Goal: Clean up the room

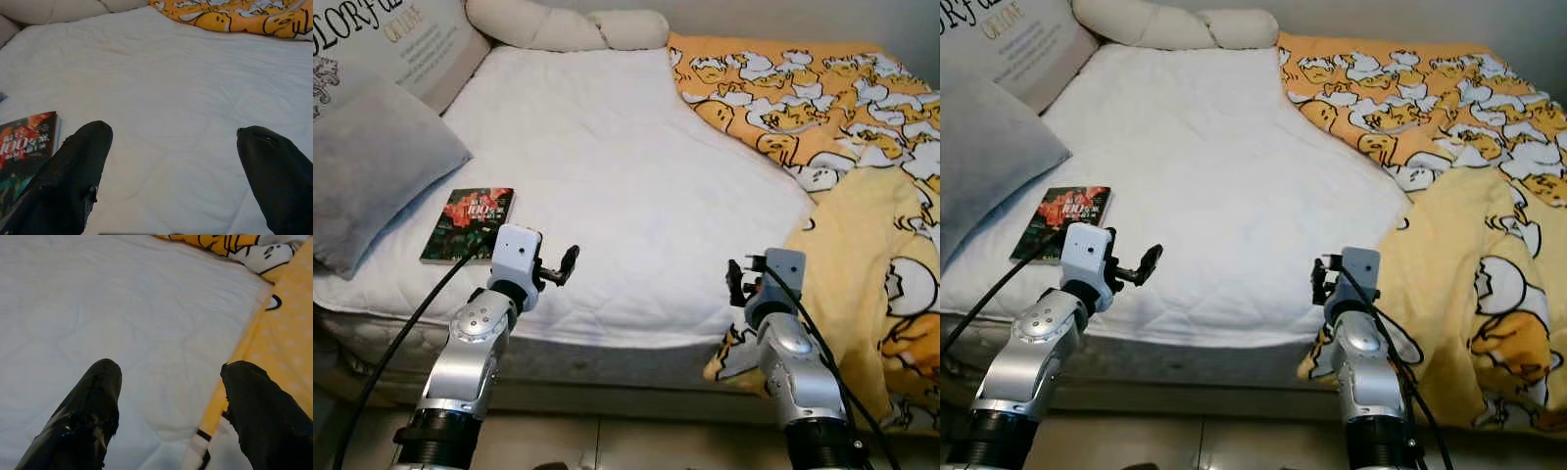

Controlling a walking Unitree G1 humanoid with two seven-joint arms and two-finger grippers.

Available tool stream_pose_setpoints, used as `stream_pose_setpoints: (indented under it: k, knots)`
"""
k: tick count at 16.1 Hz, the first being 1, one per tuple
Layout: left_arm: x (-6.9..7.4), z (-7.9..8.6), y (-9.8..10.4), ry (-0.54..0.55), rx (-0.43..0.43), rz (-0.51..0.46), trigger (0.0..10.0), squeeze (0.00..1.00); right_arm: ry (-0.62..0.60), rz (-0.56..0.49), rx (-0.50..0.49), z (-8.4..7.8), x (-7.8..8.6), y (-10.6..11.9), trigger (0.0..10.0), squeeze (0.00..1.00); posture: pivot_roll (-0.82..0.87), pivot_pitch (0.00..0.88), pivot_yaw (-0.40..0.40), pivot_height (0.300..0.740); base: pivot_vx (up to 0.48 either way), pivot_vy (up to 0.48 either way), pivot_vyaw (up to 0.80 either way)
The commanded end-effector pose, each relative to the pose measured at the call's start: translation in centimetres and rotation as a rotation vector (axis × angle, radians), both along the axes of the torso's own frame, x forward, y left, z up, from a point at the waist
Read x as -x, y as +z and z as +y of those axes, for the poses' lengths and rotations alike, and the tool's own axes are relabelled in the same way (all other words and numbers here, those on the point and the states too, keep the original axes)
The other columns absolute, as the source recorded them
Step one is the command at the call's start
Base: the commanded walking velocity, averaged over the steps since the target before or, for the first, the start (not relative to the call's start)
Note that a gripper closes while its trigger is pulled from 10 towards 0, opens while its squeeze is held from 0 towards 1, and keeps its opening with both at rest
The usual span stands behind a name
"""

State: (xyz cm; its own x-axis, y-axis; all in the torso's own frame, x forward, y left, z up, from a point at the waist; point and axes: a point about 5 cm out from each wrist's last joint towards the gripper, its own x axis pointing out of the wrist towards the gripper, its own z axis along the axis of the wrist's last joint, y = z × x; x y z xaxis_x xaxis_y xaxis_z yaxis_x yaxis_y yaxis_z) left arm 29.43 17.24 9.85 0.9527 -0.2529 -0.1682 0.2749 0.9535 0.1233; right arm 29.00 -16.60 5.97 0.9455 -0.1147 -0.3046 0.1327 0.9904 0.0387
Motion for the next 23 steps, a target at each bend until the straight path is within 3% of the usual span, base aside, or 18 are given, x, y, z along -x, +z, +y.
stream_pose_setpoints:
  k: [1,7,20,23]
  knots:
    - [-0.09,0.14,0.06,0.004,0.002,0.002,10.0,0.00,-0.006,-0.002,-0.004,-0.14,-0.14,0.26,10.0,0.00,0.04,0.000,-0.014,0.740,0.000,0.000,-0.80]
    - [-0.11,-0.02,0.03,-0.008,0.002,0.004,10.0,0.00,0.000,-0.007,0.012,-0.23,-0.32,0.41,10.0,0.00,0.04,0.000,-0.019,0.740,0.171,0.000,-0.75]
    - [-0.08,-0.07,0.00,-0.015,0.012,0.006,10.0,0.00,0.003,-0.019,0.014,-0.34,-0.45,0.67,10.0,0.00,0.04,0.000,-0.022,0.740,0.313,0.000,-0.13]
    - [-0.11,-0.18,-0.12,-0.015,-0.021,0.011,10.0,0.00,0.111,0.038,0.048,-0.29,-1.12,0.29,10.0,0.00,0.05,0.000,-0.023,0.740,0.000,0.000,0.00]
